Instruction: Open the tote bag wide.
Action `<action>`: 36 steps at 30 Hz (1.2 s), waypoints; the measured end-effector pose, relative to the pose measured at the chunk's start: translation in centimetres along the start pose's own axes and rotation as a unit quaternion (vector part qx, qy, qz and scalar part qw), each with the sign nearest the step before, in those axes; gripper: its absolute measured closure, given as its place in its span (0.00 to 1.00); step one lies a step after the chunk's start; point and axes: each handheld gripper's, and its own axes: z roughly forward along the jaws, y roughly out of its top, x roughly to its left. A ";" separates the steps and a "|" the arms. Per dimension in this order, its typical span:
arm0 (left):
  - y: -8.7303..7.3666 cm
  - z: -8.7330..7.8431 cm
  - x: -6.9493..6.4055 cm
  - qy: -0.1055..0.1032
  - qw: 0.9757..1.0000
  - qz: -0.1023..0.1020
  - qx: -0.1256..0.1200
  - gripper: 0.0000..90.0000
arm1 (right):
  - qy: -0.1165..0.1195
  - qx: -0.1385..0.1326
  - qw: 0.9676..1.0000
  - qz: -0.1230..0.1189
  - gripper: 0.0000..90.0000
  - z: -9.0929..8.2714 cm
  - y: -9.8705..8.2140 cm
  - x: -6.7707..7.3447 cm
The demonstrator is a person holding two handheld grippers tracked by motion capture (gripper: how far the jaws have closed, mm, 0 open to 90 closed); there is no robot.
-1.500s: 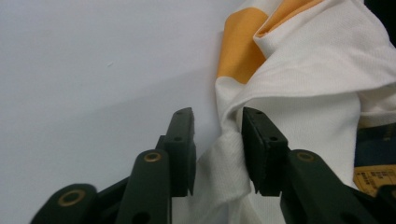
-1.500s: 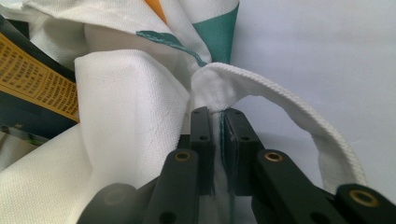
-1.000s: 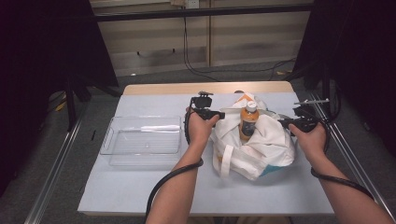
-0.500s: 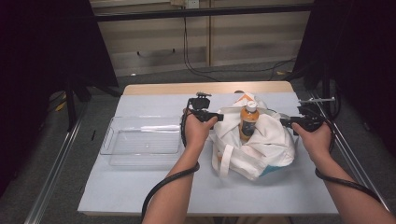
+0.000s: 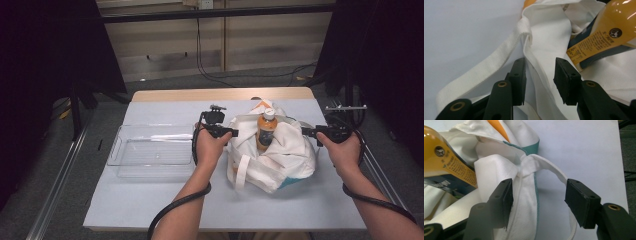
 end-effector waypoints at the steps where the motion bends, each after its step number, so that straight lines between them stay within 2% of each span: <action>1: -0.1 0.0 0.0 -0.002 1.000 -0.001 0.003 0.68 | -0.003 -0.002 1.000 -0.007 0.45 -0.2 0.0 0.1; 2: -0.1 0.0 -0.1 -0.005 1.000 -0.006 0.001 0.68 | -0.003 -0.004 1.000 -0.012 0.45 -0.3 0.0 0.2; 8: -0.3 -0.1 -0.3 -0.002 1.000 0.002 0.006 0.73 | 0.010 -0.004 1.000 -0.013 0.50 -0.9 0.0 0.4; 13: -0.5 -0.1 -0.3 -0.003 1.000 -0.009 0.006 0.78 | 0.040 -0.014 0.999 -0.025 0.71 -1.5 0.3 1.0; 15: -0.6 -0.1 -0.2 -0.007 1.000 -0.008 0.014 0.82 | 0.048 -0.012 0.998 -0.047 0.79 -1.7 0.5 1.5; 18: -0.7 -0.1 -0.2 -0.006 1.000 -0.015 0.016 0.86 | 0.069 -0.015 0.996 -0.051 0.88 -1.7 0.4 1.9; 20: -0.8 -0.1 -0.1 -0.005 1.000 -0.019 0.021 0.90 | 0.076 -0.008 0.995 -0.062 0.93 -1.4 0.2 2.4; 22: -0.9 -0.1 0.0 -0.003 0.999 -0.024 0.021 0.93 | 0.078 -0.001 0.995 -0.063 0.97 -1.1 -0.1 2.6; 26: -1.2 -0.1 0.2 -0.002 0.999 -0.023 0.025 0.96 | 0.071 0.004 0.995 -0.065 1.00 -0.3 -1.0 2.4; 27: -1.2 -0.1 0.2 -0.003 0.999 -0.023 0.027 0.96 | 0.076 0.004 0.995 -0.065 1.00 -0.1 -1.3 2.4; 33: -1.7 -0.2 0.6 0.008 0.999 -0.023 0.027 0.97 | 0.067 0.004 0.996 -0.066 1.00 0.4 -2.2 2.2; 36: -2.1 -0.1 0.9 0.007 0.999 -0.027 0.028 0.97 | 0.063 0.005 0.996 -0.064 1.00 0.7 -2.7 2.1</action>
